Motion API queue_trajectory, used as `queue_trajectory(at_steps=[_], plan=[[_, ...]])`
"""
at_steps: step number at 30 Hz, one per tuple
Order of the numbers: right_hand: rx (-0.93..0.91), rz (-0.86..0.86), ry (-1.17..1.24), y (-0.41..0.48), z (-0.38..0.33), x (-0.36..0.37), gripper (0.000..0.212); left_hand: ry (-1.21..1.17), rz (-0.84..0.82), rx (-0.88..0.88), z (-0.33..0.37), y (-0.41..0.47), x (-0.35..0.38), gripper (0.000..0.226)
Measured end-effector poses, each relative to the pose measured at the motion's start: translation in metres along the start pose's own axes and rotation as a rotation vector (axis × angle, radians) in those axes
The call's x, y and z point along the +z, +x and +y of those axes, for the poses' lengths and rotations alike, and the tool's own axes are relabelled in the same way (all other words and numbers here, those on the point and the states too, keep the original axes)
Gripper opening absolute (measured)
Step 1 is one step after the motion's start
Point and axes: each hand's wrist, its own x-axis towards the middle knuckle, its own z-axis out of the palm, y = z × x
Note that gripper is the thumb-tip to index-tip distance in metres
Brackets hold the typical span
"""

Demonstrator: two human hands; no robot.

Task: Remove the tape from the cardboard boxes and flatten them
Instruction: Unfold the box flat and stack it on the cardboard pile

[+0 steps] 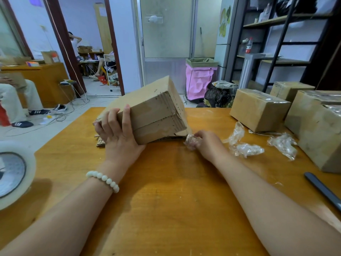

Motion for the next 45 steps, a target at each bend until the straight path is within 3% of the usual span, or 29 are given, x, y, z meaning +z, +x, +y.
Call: queue_trajectory(at_steps=[5,9,13,18,23,26,28,31,33,36,38,42,45], plan=[[0.05,0.02,0.038,0.0,0.003,0.002,0.019,0.025,0.026,0.049,0.004,-0.001,0.001,0.123],[-0.029,0.171,-0.024,-0.003,-0.001,-0.006,0.023,0.056,0.049,0.073,0.004,-0.001,0.001,0.124],[0.06,0.372,-0.336,-0.003,0.006,-0.029,0.018,0.05,0.035,0.079,0.005,-0.001,0.001,0.124],[0.326,0.228,-0.721,-0.004,0.017,-0.044,0.024,0.061,0.026,0.086,0.006,-0.001,0.0,0.125],[0.397,0.177,-0.754,-0.005,0.018,-0.047,0.034,0.075,0.026,0.102,0.005,-0.002,0.001,0.125],[0.399,0.234,-0.644,-0.004,0.016,-0.046,0.053,0.078,0.033,0.121,0.007,-0.002,0.002,0.127],[0.296,0.321,-0.558,-0.003,0.013,-0.044,0.058,0.082,0.028,0.135,0.008,-0.001,0.003,0.128],[-0.038,0.413,-0.312,-0.011,-0.002,-0.034,0.057,0.087,-0.007,0.187,0.007,-0.003,0.006,0.125],[-0.231,0.342,-0.109,-0.02,-0.018,-0.023,0.065,0.055,-0.041,0.269,0.006,-0.003,0.008,0.115],[-0.33,0.236,0.005,-0.029,-0.028,-0.008,0.071,-0.039,-0.064,0.309,0.009,0.0,0.006,0.09],[-0.316,0.239,0.003,-0.027,-0.025,-0.006,0.07,-0.196,0.004,0.102,0.011,0.003,-0.001,0.079],[-0.26,0.4,0.039,-0.021,-0.018,-0.007,0.054,-0.64,-0.057,-0.602,0.002,0.006,-0.013,0.065],[-0.223,0.552,0.136,-0.019,-0.019,-0.01,0.018,-0.85,-0.169,-0.767,-0.006,0.005,-0.01,0.078]])
